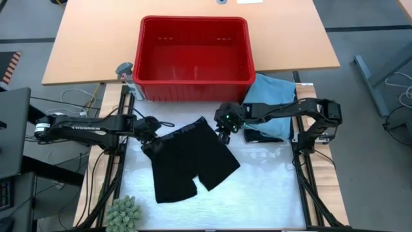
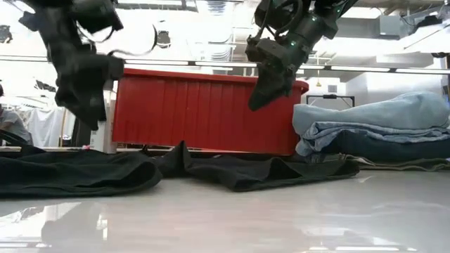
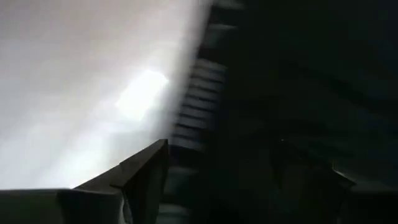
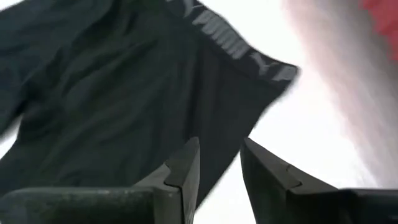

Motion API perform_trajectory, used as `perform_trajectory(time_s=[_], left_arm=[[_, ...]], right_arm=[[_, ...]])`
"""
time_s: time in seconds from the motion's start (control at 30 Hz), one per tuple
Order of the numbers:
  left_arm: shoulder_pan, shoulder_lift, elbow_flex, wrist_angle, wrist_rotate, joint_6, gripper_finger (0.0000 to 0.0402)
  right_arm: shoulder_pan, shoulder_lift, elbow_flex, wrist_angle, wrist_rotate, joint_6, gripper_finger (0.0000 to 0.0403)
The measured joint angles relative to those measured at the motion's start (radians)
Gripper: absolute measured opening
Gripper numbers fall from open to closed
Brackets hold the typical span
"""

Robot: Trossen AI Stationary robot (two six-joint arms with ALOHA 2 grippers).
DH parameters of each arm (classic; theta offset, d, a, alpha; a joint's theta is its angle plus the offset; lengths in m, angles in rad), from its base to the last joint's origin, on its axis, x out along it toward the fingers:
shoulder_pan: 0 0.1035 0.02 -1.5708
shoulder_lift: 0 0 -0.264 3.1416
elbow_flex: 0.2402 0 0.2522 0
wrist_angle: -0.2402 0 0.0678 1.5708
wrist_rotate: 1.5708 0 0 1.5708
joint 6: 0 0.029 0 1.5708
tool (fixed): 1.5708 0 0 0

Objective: Fold Laundry from Bin
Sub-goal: Fold the black boxer short

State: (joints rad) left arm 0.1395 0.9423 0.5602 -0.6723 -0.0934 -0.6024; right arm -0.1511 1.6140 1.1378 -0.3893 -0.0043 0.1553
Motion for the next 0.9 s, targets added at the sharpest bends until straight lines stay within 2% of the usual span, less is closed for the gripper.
perform_trajectory(time_s=[0.1, 0.2, 0.27, 0.43, 0.53, 0.67, 0.8, 0.9], left_arm=[[-0.047, -0.009, 0.057, 0.002, 0.159, -0.074, 0.0254], [-0.185, -0.011, 0.119, 0.001, 0.189, -0.164, 0.0229], [-0.318, -0.011, 0.146, 0.002, 0.125, -0.246, 0.0210], [-0.664, 0.022, 0.158, 0.043, -0.221, -0.586, 0.0147], [-0.813, 0.085, 0.158, 0.043, -0.359, -0.811, 0.0091], [-0.914, 0.222, 0.158, 0.065, -0.408, -1.043, 0.0013], [-0.927, 0.362, 0.161, 0.153, -0.400, -1.175, 0.0003], [-0.925, 0.461, 0.185, 0.190, -0.340, -1.229, 0.0001]], right_arm=[[0.029, 0.012, 0.000, -0.001, -0.007, -0.046, 0.0135], [0.060, 0.031, 0.001, 0.016, -0.012, -0.082, 0.0129], [0.077, 0.051, 0.000, 0.018, -0.016, -0.102, 0.0125], [0.080, 0.073, 0.004, 0.126, -0.014, -0.155, 0.0097], [0.045, 0.095, 0.037, 0.174, -0.021, -0.169, 0.0065], [-0.006, 0.172, 0.131, 0.211, -0.093, -0.190, 0.0025], [-0.032, 0.275, 0.254, 0.203, -0.194, -0.205, 0.0015], [-0.034, 0.354, 0.355, 0.184, -0.242, -0.237, 0.0022]])
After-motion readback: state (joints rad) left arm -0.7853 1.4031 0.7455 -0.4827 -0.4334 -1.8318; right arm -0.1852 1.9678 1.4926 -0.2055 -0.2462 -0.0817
